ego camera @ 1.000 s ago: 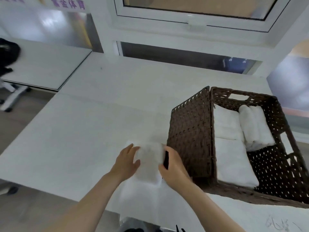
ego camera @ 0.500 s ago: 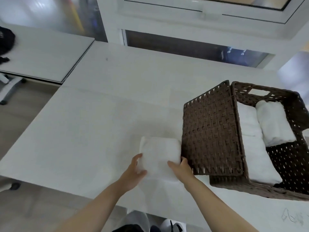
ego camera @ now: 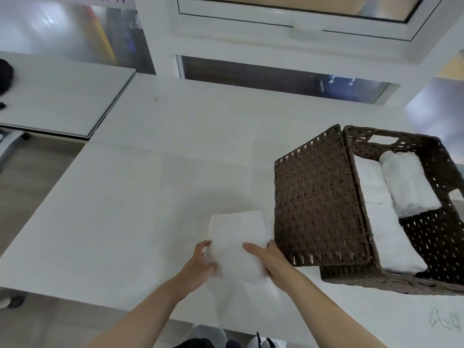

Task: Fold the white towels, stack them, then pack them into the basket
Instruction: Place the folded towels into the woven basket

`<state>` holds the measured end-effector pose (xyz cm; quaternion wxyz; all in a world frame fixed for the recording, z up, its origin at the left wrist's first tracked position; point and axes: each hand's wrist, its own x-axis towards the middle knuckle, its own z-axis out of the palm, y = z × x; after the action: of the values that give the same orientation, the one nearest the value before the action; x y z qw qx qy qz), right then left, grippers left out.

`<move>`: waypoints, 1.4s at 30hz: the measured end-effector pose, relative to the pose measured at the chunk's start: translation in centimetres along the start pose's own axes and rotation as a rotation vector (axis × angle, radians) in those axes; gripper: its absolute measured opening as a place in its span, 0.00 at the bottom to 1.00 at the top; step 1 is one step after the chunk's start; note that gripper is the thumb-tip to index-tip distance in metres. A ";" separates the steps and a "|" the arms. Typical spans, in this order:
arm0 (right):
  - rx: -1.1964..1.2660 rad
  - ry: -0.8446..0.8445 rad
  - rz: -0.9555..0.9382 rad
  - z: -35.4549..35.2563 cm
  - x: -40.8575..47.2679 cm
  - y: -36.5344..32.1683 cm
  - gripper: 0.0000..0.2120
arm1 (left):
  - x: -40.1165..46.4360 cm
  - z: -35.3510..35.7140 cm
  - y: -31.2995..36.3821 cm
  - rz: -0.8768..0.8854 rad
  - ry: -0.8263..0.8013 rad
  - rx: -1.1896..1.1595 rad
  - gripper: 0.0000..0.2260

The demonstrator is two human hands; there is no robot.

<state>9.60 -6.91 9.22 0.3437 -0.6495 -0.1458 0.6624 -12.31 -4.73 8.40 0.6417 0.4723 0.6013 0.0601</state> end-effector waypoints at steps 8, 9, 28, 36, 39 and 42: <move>-0.659 0.055 -0.279 0.6 -6.0 -7.3 0.26 | 0.3 3.1 5.0 -0.061 0.123 -0.173 0.14; -0.656 0.065 -0.302 0.1 -6.8 -8.3 0.26 | 0.2 3.8 6.3 0.005 0.166 -0.179 0.15; -0.134 0.239 -0.611 -21.1 -21.7 -20.6 0.14 | -8.0 22.1 28.8 0.935 0.079 0.211 0.25; -0.447 0.537 -0.535 -30.3 -22.0 -20.9 0.22 | -5.4 33.0 32.1 0.772 -0.172 0.112 0.27; -0.541 0.565 -0.438 -32.7 -21.2 -20.1 0.25 | -4.3 36.0 31.7 0.661 -0.257 0.077 0.26; -0.616 0.539 -0.331 -34.3 -20.2 -19.3 0.24 | -3.1 38.3 30.4 0.565 -0.270 0.067 0.25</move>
<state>46.10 -14.73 33.02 0.2612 -0.8392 -0.3436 0.3309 33.48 -10.60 24.74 0.6577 0.6453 0.3572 0.1528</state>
